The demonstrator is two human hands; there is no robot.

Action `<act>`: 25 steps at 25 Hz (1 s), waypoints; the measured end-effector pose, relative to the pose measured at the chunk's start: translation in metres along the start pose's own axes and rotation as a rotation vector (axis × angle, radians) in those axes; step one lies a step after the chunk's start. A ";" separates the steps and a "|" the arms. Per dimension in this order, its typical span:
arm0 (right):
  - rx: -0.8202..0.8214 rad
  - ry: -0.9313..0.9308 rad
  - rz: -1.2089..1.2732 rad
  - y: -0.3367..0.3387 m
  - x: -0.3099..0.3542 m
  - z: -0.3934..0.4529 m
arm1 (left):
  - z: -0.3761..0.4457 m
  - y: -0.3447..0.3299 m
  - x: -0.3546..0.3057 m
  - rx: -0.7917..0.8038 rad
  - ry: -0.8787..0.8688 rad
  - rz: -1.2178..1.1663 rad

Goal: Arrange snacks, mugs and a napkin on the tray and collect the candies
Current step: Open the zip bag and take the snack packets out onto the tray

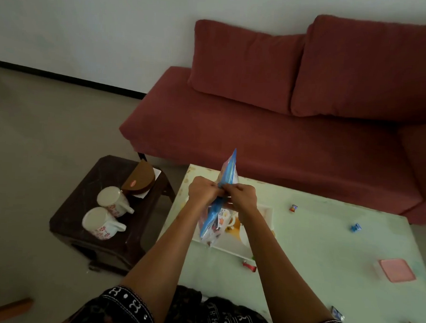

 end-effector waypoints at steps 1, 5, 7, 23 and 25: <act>0.005 0.008 -0.002 0.002 0.000 0.000 | 0.000 0.000 0.003 0.034 0.017 -0.047; -0.049 0.139 -0.238 0.011 0.007 -0.001 | 0.002 -0.003 0.015 0.042 0.052 -0.158; -0.081 0.220 -0.448 0.008 0.014 -0.005 | -0.007 -0.005 0.013 -0.101 -0.023 0.002; -0.395 0.016 -0.916 0.085 -0.008 0.003 | -0.019 0.030 0.001 -0.289 -0.434 0.543; -0.392 -0.027 -0.851 0.090 -0.013 0.004 | -0.015 0.032 0.004 -0.240 -0.438 0.577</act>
Point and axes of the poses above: each hand's wrist, its own z-axis towards the middle knuckle, its own y-axis out of the back of the hand, x = y × z, the point moved 7 cm from there along z, towards the middle knuckle, and after that the axes turned 3 degrees about x, right-handed, at the moved point
